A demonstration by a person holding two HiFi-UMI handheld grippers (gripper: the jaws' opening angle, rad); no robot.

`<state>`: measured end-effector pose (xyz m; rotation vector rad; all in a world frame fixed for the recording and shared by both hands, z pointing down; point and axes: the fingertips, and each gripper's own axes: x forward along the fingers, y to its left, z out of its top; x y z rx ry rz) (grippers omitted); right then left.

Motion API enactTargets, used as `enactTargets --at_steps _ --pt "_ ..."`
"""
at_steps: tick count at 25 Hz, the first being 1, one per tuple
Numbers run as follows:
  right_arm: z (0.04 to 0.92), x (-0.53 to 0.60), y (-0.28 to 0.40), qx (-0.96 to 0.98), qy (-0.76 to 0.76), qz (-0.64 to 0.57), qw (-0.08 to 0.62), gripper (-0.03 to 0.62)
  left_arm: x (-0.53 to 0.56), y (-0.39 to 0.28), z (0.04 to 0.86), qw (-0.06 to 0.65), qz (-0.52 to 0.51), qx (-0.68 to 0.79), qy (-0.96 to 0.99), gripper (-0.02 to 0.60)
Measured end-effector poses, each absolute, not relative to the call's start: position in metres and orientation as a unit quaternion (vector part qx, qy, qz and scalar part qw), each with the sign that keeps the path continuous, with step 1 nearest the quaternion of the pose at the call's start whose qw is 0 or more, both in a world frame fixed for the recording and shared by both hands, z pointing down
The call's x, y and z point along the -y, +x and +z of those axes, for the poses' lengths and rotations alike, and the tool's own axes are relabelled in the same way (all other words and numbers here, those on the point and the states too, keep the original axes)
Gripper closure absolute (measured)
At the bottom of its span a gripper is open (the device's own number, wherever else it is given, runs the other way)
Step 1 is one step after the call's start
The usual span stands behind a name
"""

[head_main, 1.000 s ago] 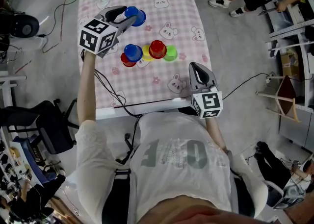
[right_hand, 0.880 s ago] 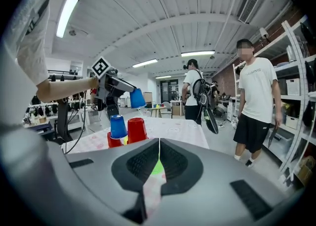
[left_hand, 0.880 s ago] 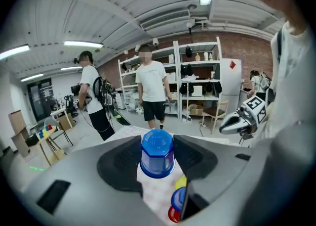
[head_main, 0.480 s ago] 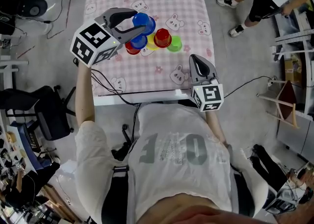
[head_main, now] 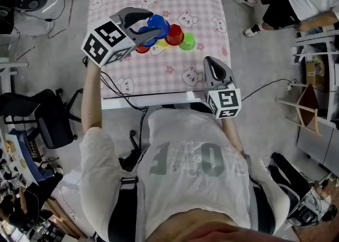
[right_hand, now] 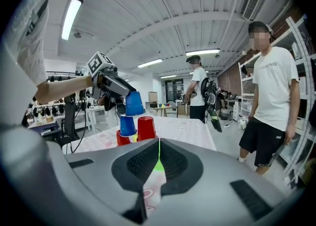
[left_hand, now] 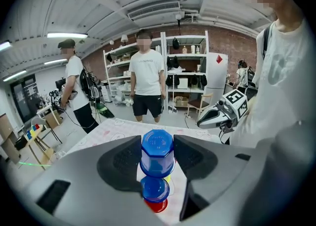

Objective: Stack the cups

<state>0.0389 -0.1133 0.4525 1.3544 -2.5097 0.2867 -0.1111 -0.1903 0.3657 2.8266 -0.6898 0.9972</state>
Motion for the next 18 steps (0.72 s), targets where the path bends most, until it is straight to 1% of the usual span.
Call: enactTargets --at_steps 8,18 --pt "0.4560 0.1126 0.0406 0.865 0.470 0.100 0.144 0.563 0.1934 -0.1133 0.3755 0.044 0.324 0.225 0.918 0.360" --pt "0.4572 0.1143 0.0381 0.865 0.470 0.097 0.149 0.565 0.1936 -0.1136 0.3707 0.027 0.319 0.233 0.918 0.360"
